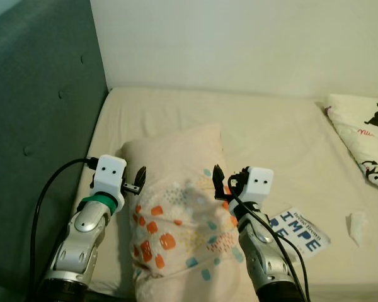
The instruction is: Clean up the room
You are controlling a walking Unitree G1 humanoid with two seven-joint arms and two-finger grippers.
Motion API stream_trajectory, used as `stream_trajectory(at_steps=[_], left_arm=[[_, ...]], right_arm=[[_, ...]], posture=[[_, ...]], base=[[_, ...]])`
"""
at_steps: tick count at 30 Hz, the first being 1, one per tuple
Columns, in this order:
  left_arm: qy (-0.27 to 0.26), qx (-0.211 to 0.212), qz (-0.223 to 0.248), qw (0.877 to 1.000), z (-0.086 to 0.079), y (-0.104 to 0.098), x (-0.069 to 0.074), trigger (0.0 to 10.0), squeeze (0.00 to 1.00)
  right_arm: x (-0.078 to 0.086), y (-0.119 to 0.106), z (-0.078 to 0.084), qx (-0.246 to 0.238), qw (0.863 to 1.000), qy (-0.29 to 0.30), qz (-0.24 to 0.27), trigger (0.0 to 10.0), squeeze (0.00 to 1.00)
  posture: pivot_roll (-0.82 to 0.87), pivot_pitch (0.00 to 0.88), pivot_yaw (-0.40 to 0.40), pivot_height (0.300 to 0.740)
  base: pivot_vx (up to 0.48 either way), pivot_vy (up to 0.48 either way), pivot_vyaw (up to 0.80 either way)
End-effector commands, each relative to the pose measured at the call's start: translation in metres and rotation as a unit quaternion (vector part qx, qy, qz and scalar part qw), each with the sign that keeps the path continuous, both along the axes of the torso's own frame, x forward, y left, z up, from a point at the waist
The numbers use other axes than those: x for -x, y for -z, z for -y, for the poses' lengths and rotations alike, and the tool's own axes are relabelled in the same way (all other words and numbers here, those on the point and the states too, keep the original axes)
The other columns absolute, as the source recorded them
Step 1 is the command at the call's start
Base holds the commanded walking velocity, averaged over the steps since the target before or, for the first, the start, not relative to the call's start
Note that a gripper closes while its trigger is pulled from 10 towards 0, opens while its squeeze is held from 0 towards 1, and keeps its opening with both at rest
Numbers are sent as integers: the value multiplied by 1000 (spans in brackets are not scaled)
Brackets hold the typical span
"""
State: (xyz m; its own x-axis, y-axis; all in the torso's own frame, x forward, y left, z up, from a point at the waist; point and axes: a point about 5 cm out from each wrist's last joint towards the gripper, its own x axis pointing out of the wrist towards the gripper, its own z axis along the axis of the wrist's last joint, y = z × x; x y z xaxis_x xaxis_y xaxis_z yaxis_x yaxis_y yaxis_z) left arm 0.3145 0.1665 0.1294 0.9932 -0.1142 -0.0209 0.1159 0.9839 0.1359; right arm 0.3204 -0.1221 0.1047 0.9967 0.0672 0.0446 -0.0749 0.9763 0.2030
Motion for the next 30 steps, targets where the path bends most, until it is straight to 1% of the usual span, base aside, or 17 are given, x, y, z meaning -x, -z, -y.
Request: stream_trajectory(at_steps=[1, 5, 9, 11, 15, 16, 18, 20, 21, 23, 26, 27, 28, 30], left_arm=[[-9, 2, -15, 1000, -3, 8, 2, 10000, 0], [-22, -5, -29, 999, -5, 13, 1, 10000, 0], [-19, 4, -48, 999, -5, 16, 0, 10000, 0], [-21, 15, -62, 998, -9, 16, -3, 10000, 0], [-28, 15, -57, 998, -10, 14, -4, 10000, 0], [-33, 13, -48, 998, -11, 11, -6, 10000, 0], [-37, 15, -45, 998, -11, 10, -6, 10000, 0], [-38, 16, -45, 998, -11, 10, -6, 10000, 0], [-37, 22, -35, 998, -10, 6, -7, 10000, 0], [-37, 28, -30, 998, -9, 5, -7, 10000, 0], [-35, 38, -31, 998, -8, 5, -6, 10000, 0], [-34, 38, -31, 998, -7, 5, -5, 10000, 0], [-35, 38, -31, 998, -7, 6, -5, 10000, 0], [-36, 38, -31, 998, -7, 6, -5, 10000, 0]], right_arm=[[0, 6, 4, -1, 1000, 4, -18, 10000, 0], [0, 11, 5, 0, 999, 6, -34, 10000, 0], [1, 15, 6, -3, 999, 9, -45, 10000, 0], [1, 19, 5, -5, 998, 6, -58, 10000, 0], [0, 22, 3, -11, 997, 4, -72, 10000, 0], [0, 26, 3, -6, 996, 17, -84, 10000, 0], [1, 28, 6, 4, 996, 33, -84, 10000, 0], [2, 28, 6, 6, 996, 37, -83, 10000, 0], [1, 26, 6, -21, 996, 38, -81, 10000, 0], [1, 26, 5, -33, 996, 36, -80, 10000, 0], [1, 28, 4, -26, 995, 36, -89, 10000, 0], [1, 29, 2, -26, 995, 30, -96, 10000, 0], [2, 34, -1, -25, 993, 15, -113, 10000, 0], [2, 36, -2, -23, 992, 9, -122, 10000, 0]], posture=[[133, 0, -25, 725], [130, 0, -27, 740], [130, 0, -27, 740], [136, 0, -36, 740], [138, 0, -41, 740], [141, 0, -45, 740], [146, 0, -50, 740], [146, 0, -50, 740], [153, 0, -50, 740], [153, 0, -50, 740], [147, 0, -39, 740], [146, 0, -44, 740], [147, 0, -51, 740], [147, 0, -51, 740]], base=[[0, 0, 0], [0, 0, 0], [0, 0, 0], [0, 0, 0], [0, 0, 0], [0, 0, 0], [0, 0, 0], [0, 0, 0], [0, 0, 0], [0, 0, 0], [0, 0, 0], [0, 0, 0], [0, 0, 0], [0, 0, 0]])
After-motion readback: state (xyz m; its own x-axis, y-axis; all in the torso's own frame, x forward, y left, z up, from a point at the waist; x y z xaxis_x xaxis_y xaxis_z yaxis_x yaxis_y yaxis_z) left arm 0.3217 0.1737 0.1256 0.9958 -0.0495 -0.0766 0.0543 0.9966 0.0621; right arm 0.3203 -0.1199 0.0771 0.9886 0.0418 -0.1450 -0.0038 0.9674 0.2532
